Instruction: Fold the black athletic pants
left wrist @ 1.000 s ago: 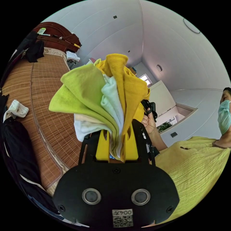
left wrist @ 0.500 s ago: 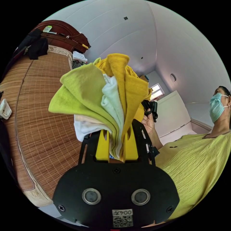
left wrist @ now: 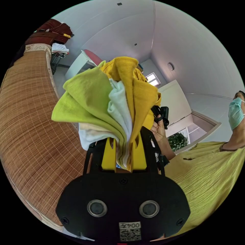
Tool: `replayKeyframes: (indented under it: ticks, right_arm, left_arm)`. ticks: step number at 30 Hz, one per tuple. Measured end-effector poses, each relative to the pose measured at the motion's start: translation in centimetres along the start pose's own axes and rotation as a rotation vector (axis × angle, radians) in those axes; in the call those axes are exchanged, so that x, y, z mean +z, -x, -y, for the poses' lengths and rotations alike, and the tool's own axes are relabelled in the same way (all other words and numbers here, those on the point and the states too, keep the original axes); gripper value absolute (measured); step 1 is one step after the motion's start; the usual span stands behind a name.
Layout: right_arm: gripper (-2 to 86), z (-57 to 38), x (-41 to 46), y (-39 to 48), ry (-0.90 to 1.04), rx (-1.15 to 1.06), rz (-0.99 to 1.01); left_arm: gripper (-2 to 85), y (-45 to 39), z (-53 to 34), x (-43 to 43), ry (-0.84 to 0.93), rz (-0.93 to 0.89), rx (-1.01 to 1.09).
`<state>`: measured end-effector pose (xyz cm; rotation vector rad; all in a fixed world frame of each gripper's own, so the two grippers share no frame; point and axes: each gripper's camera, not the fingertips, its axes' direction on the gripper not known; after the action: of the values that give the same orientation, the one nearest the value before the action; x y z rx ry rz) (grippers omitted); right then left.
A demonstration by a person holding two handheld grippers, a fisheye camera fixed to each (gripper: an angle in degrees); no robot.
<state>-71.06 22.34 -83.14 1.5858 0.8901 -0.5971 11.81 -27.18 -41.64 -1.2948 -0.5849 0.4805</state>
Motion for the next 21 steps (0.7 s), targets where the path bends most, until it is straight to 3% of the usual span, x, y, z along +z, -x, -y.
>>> replayKeyframes:
  ticks: [5, 12, 21]
  right_arm:
    - [7.4, -4.2, -2.3, 2.4, -0.076, 0.058, -0.134]
    - [7.4, -8.0, -5.7, 1.6, -0.150, 0.151, -0.142]
    - [7.4, -8.7, -18.1, -7.2, -0.201, 0.114, -0.117]
  left_arm:
    - [8.5, -0.9, 0.2, -0.5, 0.091, -0.074, 0.040]
    - [8.3, -4.5, 0.2, 0.7, 0.163, -0.103, 0.077]
    - [8.1, -13.8, 2.2, 14.2, 0.157, -0.093, 0.105]
